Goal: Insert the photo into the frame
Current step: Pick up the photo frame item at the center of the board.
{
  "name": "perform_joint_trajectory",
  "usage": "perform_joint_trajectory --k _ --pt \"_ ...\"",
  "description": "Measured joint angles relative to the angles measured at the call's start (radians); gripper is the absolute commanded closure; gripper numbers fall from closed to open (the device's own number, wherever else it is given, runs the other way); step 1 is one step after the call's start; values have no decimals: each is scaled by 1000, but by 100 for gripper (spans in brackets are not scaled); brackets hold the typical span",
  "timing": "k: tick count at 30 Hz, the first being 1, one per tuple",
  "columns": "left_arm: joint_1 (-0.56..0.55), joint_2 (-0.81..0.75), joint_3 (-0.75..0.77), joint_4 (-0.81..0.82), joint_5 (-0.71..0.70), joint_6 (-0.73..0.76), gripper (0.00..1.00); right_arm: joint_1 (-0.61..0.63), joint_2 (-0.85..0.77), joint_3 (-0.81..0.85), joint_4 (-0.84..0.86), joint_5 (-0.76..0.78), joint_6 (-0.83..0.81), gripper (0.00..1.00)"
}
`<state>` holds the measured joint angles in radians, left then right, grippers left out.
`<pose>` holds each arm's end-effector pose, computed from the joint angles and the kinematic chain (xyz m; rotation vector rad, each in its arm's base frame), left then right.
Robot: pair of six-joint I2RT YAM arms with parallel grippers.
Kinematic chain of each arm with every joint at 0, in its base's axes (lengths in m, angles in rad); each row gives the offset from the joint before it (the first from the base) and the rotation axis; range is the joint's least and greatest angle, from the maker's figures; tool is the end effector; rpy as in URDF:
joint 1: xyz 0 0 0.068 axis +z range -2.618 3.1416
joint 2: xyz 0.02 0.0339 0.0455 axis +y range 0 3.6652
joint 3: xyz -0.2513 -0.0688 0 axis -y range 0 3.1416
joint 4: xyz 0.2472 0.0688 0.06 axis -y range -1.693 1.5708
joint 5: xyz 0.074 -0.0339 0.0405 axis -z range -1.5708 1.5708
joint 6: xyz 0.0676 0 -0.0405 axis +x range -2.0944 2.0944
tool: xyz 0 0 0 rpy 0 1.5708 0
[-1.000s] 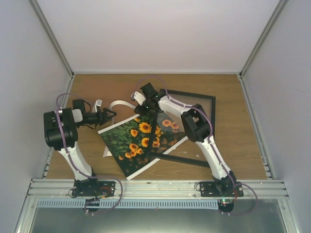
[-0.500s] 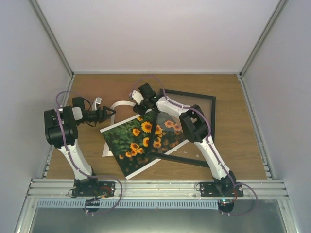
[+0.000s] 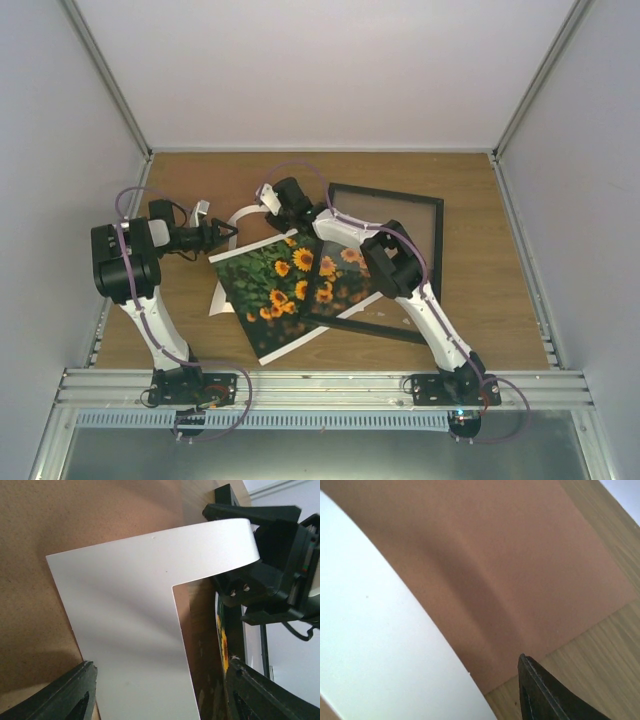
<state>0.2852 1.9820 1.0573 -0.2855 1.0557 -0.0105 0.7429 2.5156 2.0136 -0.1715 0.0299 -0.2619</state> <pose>0.3573 0.0434 0.0822 -0.0991 2.3601 -1.2980 0.4285 0.3908 0.1061 -1.0710 1.9829 0.2257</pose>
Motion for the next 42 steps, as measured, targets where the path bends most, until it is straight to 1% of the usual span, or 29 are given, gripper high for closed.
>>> perform_joint_trajectory --k 1,3,6,8,9,10,15,18,23,27,31,33,36,40,42 --pt "0 0 1 -2 0 3 27 2 -4 -18 20 10 -4 58" --pt "2 0 4 -9 2 7 22 3 -16 -66 56 27 -13 62" --pt "9 -14 5 -23 -4 13 13 3 -40 -124 95 46 -25 73" --pt "21 -44 6 -42 -32 19 7 3 -58 -142 117 51 -29 82" --pt "31 -63 7 -51 -45 21 2 3 -64 -146 123 52 -34 84" --pt "44 -85 11 -61 -59 22 1 3 -76 -148 126 53 -26 86" --pt "112 -218 72 -93 -128 20 1 3 -117 -141 141 47 7 86" --pt "139 -284 121 -114 -143 26 1 3 -124 -116 143 41 27 91" --pt "141 -345 139 -169 -76 37 1 3 -124 -83 143 39 53 91" --pt "137 -403 87 -196 -15 37 5 3 -124 -74 143 37 60 91" --pt "113 -438 20 -200 22 25 13 3 -124 -71 140 32 62 90" --pt "91 -438 -7 -198 32 10 22 3 -124 -68 138 28 63 89" --pt "60 -437 -37 -198 45 -19 41 3 -124 -60 135 25 68 88" --pt "45 -423 -33 -177 69 -63 71 3 -124 -45 134 19 70 83" --pt "45 -413 -26 -167 79 -80 88 3 -124 -37 130 16 72 74"
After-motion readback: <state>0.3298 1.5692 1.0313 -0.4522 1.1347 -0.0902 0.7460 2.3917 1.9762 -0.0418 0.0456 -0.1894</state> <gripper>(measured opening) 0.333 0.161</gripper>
